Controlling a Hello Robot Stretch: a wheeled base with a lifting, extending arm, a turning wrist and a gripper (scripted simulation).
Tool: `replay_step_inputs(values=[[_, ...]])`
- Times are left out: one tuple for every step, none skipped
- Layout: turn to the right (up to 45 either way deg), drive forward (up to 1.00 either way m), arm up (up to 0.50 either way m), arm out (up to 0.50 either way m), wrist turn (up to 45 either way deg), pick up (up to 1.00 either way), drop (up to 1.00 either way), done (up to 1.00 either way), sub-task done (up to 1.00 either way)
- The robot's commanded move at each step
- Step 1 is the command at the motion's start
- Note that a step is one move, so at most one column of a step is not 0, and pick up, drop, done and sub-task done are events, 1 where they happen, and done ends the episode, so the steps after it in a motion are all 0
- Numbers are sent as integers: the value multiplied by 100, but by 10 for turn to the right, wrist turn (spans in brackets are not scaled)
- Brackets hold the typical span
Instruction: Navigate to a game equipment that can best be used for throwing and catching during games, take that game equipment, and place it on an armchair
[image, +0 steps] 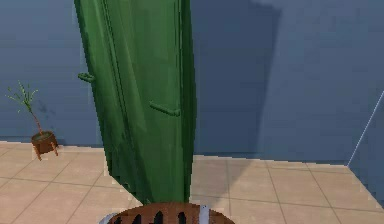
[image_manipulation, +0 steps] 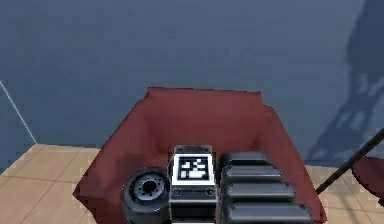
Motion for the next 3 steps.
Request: replay_step_inputs(values=[[0, 0, 0, 48, 0, 0, 0, 0, 0], [0, 0, 0, 0, 450, 0, 0, 0, 0], [0, 0, 0, 0, 450, 0, 0, 0, 0]])
